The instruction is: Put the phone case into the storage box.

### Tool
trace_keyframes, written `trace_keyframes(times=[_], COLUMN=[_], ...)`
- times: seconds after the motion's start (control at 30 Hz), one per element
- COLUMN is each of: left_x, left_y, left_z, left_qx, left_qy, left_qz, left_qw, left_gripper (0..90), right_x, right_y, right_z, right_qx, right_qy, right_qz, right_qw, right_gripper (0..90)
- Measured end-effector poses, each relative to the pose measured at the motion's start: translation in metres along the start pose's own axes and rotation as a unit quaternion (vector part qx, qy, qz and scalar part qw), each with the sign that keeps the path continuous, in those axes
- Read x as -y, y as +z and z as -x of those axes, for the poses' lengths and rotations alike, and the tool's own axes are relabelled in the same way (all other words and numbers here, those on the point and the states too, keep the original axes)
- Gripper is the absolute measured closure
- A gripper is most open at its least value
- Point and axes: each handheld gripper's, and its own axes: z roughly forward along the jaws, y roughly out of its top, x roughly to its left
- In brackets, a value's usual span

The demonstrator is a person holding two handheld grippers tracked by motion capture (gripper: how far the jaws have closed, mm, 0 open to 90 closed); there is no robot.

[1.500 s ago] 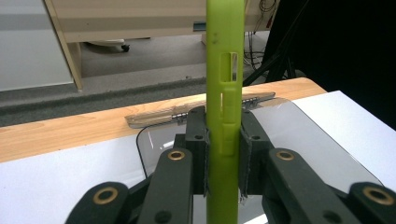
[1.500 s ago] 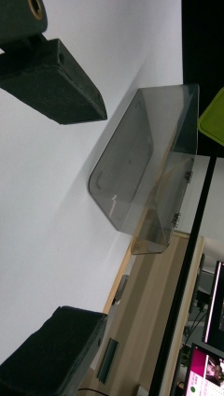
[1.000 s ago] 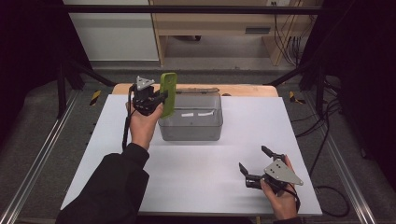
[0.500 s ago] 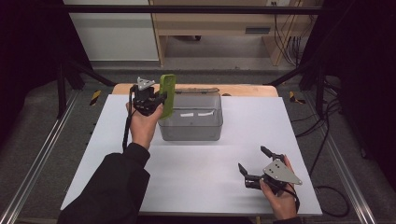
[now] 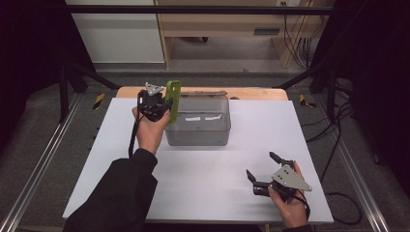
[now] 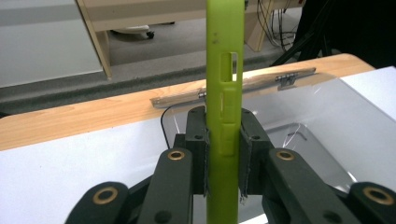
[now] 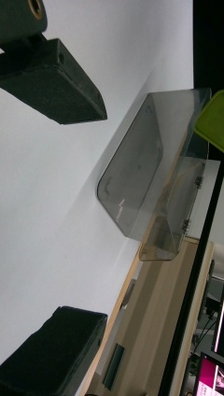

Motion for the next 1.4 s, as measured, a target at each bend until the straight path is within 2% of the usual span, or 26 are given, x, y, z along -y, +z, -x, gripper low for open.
trace_keyframes(times=[0.17, 0.7, 0.87, 1.07, 1.4], left_x=[0.004, 0.014, 0.02, 0.023, 0.026], left_y=[0.004, 0.017, 0.021, 0.023, 0.027], left_z=[-0.002, 0.003, 0.002, 0.002, 0.001], left_qx=[0.001, 0.004, 0.008, 0.012, 0.021], left_qy=[-0.007, 0.0, -0.008, -0.007, -0.02], left_qz=[-0.004, -0.034, -0.047, -0.055, -0.068], left_qw=[1.0, 0.9994, 0.9988, 0.9984, 0.9973], left_gripper=[77.6, 77.6, 77.6, 77.6, 77.6], right_x=[0.0, 0.001, 0.001, 0.001, 0.001], right_y=[0.0, 0.002, 0.002, 0.003, 0.004], right_z=[0.0, 0.0, 0.0, -0.001, -0.001], right_qx=[-0.001, 0.0, -0.002, -0.002, -0.004], right_qy=[0.0, 0.001, 0.002, 0.002, 0.004], right_qz=[-0.002, -0.011, -0.011, -0.013, -0.016], right_qw=[1.0, 0.9999, 0.9999, 0.9999, 0.9999], right_gripper=[4.5, 4.3, 4.1, 4.1, 4.0])
